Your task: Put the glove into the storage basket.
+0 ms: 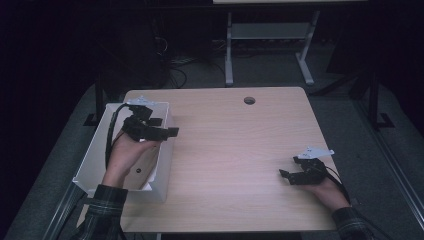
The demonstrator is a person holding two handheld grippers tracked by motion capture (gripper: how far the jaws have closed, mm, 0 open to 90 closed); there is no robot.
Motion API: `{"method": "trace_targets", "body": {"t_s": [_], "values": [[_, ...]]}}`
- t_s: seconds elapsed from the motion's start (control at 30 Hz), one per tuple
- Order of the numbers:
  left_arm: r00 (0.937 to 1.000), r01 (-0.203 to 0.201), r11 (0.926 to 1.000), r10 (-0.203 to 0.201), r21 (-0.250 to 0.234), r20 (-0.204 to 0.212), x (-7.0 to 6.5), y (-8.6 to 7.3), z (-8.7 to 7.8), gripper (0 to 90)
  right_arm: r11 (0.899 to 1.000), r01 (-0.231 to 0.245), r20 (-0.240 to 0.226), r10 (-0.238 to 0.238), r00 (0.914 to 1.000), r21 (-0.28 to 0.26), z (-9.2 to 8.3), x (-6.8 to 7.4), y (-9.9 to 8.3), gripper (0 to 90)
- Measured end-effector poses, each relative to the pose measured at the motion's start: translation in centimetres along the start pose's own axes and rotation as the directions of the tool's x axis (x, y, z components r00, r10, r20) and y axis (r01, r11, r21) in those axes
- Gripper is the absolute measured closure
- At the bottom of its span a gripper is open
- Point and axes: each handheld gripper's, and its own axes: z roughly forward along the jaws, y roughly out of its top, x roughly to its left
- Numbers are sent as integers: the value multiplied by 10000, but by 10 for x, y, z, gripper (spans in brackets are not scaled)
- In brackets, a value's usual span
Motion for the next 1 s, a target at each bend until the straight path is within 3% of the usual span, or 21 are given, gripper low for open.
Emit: {"method": "trace_targets", "body": {"t_s": [0.07,0.27,0.53,0.83,1.0], "values": [[9997,-168,9999,168,-7,157,-13,4,9,222,10000,4,-3,-4,10000,-3,0,0,0,208],[9975,-465,9989,468,-75,520,-35,7,28,222,10000,9,-2,-9,10000,4,0,0,0,208],[9905,-920,9957,903,119,1034,-68,-2,62,222,10000,3,-10,-3,10000,-4,0,0,0,207],[9870,-1245,9920,1217,203,1050,-87,-19,85,222,10000,17,-15,-17,10000,17,0,0,0,207],[9844,-1485,9888,1467,117,969,-93,-38,100,225,10000,14,-15,-14,10000,19,0,0,0,207]]}}
